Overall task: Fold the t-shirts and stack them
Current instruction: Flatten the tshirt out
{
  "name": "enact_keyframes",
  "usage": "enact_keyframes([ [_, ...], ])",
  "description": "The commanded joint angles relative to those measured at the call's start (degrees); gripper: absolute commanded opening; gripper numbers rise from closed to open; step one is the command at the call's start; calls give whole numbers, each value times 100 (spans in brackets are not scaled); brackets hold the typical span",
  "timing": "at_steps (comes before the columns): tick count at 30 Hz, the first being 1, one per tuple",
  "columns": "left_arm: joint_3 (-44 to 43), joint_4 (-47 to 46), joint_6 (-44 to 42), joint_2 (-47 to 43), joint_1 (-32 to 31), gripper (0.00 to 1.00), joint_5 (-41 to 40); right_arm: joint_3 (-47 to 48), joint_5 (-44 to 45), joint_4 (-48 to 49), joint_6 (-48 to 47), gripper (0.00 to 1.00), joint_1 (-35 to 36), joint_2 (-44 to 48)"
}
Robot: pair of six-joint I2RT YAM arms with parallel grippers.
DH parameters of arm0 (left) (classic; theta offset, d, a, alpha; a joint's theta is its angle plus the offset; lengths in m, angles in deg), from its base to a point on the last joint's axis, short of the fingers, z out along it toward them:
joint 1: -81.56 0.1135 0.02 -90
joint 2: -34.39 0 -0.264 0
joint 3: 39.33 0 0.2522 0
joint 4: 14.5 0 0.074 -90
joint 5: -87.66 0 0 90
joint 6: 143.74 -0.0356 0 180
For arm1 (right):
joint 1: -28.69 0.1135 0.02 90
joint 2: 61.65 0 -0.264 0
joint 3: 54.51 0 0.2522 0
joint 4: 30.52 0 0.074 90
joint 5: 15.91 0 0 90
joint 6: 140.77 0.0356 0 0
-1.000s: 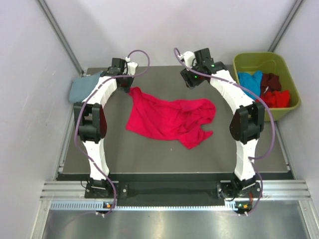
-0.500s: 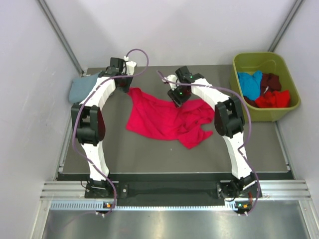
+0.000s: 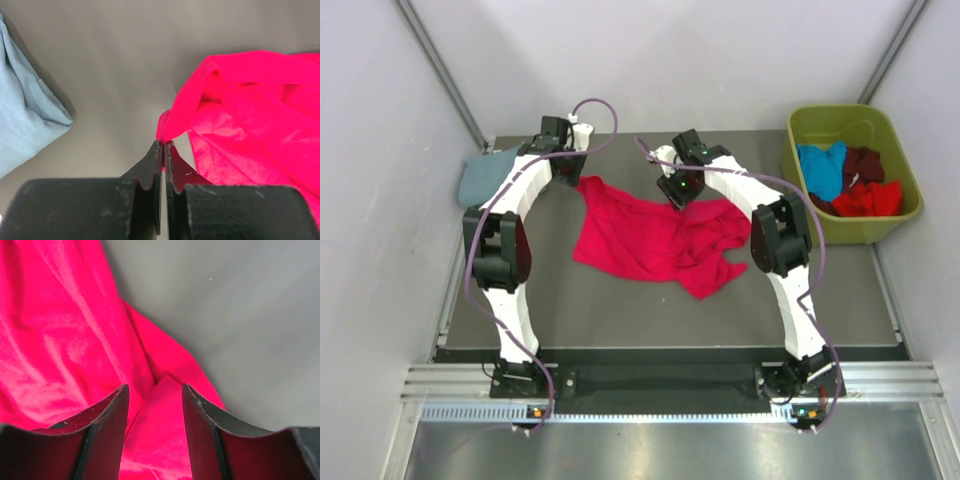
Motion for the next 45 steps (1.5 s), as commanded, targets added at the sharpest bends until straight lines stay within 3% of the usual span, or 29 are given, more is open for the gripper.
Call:
enact_keyframes([
  [1,20,-103,71,-311,32,0,50,206,119,146,65,47,-11,-51],
  [23,64,-94,115,-347,32,0,41,180,488,321,30,31,-81,-227],
  [33,20,-94,132,-311,32,0,68,188,690,418,30,3,-99,-166],
  [45,38,-129,132,-338,32,0,85,302,1244,655,153,0,-344,370],
])
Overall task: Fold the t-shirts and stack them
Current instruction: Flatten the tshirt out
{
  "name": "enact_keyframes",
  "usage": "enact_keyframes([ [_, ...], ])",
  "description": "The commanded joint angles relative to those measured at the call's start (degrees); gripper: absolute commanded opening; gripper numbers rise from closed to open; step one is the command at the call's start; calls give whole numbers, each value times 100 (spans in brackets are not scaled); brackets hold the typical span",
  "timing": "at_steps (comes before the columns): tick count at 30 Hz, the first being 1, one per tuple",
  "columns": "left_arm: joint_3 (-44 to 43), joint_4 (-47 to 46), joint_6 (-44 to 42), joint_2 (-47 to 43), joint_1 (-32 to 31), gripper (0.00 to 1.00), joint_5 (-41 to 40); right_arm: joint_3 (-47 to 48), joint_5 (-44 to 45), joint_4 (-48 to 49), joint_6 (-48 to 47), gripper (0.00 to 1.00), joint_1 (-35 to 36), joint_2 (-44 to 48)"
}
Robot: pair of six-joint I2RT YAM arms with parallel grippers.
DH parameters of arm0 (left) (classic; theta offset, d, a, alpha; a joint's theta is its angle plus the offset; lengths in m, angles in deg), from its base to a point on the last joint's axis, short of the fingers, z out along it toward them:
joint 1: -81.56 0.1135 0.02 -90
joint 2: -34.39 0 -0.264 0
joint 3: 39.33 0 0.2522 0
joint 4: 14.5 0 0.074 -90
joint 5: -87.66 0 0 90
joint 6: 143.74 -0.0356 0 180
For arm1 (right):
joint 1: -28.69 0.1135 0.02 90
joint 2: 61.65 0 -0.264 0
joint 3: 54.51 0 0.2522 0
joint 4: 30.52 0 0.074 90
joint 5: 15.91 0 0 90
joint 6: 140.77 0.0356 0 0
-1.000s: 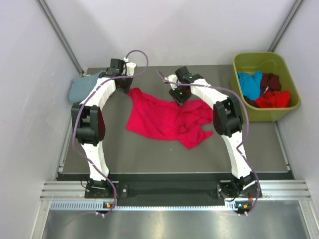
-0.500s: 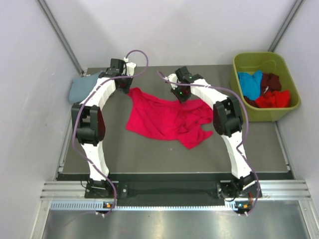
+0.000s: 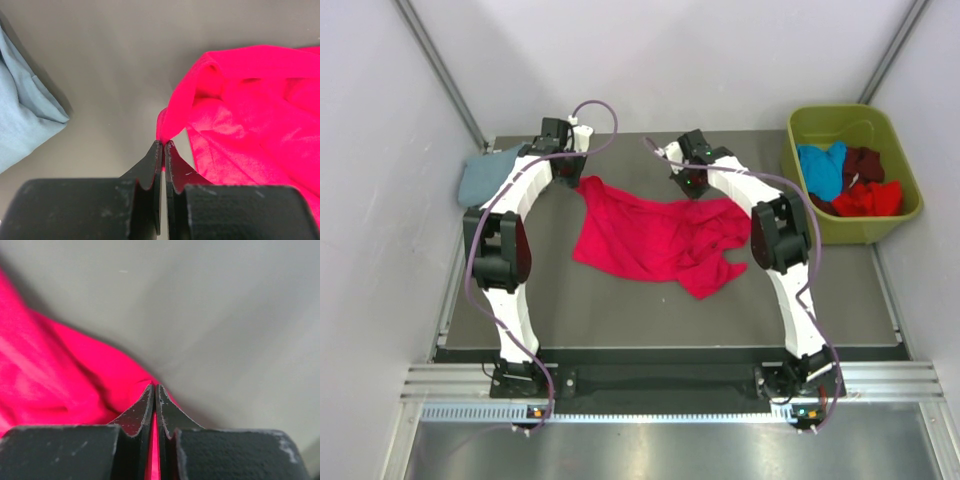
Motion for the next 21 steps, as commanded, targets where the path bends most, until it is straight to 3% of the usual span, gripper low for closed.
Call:
enact_keyframes([
  [1,-37,-133,98,-344,32,0,83,294,333,308,81,0,-211,780],
  [10,-256,-432,-35,-415,23,0,215,303,684,502,-104,0,-361,2003],
  [21,-1452,-379,89,-967,32,0,259,-66,966,590,-131,0,-405,3470],
])
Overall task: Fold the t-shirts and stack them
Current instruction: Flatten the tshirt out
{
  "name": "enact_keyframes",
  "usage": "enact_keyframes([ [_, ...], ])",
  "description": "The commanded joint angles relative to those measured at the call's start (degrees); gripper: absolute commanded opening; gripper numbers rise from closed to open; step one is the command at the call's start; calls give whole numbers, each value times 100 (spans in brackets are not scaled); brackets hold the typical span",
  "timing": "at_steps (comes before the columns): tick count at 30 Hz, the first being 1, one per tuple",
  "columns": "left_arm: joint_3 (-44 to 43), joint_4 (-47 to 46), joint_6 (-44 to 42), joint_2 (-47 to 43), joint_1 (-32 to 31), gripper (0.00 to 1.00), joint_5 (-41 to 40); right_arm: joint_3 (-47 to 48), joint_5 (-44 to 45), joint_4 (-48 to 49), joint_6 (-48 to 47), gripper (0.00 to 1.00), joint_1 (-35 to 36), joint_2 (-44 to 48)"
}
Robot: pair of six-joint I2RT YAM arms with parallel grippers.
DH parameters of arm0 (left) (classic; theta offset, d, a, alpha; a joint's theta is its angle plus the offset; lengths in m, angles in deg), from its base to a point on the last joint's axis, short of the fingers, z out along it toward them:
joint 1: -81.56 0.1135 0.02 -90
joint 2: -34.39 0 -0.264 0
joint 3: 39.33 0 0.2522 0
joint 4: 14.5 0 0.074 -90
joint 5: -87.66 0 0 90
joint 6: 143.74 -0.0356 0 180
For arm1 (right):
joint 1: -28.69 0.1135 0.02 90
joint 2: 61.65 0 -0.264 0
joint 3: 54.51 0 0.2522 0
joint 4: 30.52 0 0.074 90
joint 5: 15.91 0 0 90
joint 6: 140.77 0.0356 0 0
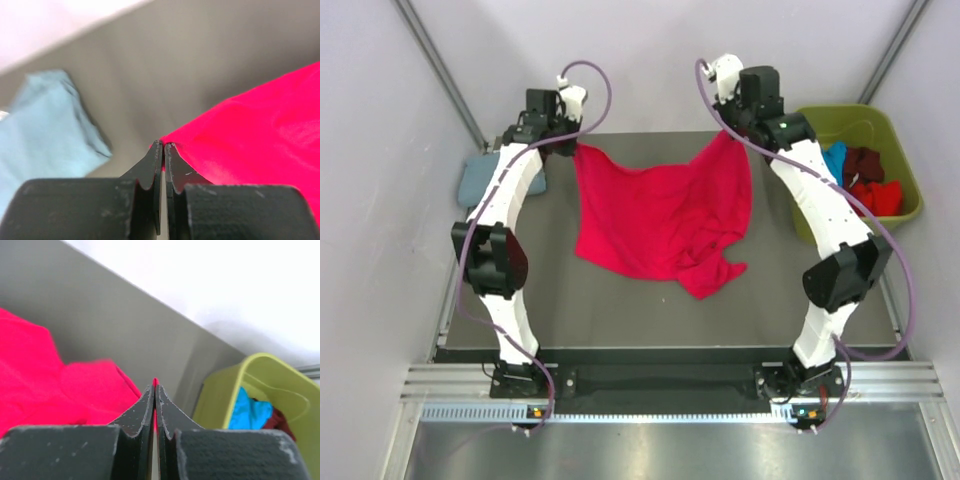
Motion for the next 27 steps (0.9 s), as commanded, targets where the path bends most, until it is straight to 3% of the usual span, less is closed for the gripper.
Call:
enact_keyframes([
  [1,-359,-325,95,-884,23,0,71,-95,168,192,27,0,-22,617],
  [8,45,-272,-80,-2194,-56,0,-87,-490,414,201,89,0,-49,1794],
  [15,818,-334,-327,-4073,-108,0,-202,-1166,590,8,238,0,-93,3576],
  [20,1004,43,-388,-4946,-117,0,-87,-1799,651,-37,317,0,-435,4824],
  [27,1258,273,-537,-6150,-108,0,-141,-1660,783,-46,353,0,-998,5882],
])
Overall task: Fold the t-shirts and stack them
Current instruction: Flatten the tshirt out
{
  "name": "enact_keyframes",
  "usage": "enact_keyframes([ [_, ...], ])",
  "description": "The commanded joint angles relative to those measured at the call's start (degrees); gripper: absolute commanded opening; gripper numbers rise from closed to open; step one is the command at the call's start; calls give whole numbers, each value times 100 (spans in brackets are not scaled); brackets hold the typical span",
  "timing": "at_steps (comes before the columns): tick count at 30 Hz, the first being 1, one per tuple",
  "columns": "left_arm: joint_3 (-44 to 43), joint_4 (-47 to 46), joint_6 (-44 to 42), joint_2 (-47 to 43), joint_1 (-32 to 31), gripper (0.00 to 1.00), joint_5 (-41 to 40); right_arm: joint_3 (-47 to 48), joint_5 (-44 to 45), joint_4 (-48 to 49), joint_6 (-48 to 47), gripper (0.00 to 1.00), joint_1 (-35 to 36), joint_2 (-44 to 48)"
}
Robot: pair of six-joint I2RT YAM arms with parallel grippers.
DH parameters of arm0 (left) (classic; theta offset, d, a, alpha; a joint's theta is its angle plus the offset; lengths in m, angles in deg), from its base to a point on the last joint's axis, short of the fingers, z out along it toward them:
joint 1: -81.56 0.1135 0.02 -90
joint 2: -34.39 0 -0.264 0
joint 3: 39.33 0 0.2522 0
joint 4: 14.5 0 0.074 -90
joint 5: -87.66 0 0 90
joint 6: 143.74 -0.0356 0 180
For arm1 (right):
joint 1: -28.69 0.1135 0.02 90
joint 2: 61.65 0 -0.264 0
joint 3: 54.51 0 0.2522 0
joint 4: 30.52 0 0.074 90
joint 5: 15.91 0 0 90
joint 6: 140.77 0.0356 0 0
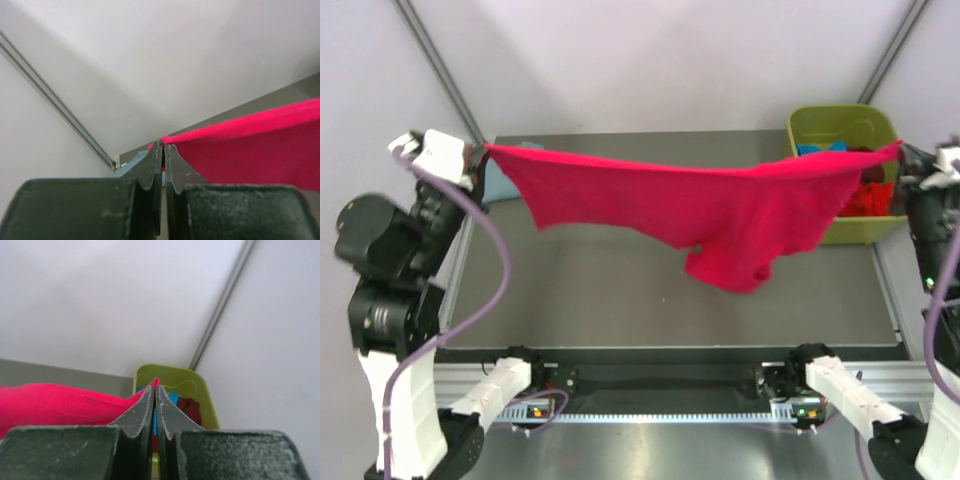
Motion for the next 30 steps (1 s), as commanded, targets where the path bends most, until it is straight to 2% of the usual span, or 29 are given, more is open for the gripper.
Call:
enact_keyframes([
  [1,56,11,-170,-330,-4,0,-42,294,215,101,44,0,-316,247],
  [8,-445,-112,-213,-165,-4,0,-323,1165,92,276,159,0,-729,-6],
  [12,115,-445,-513,143,5,0,-586,1148,109,723,62,0,-747,-384],
  [16,1056,-1523,-908,389,-4,0,-990,622,13,1479,-192,0,-747,-884],
  [24,2094,-2837,-1410,2022,137,0,-1448,-925,-119,2385,-659,0,-765,-1895],
  [30,1903,-3117,-1840,3868,190,0,-1341,-1234,-418,2649,-598,0,-774,-3388],
])
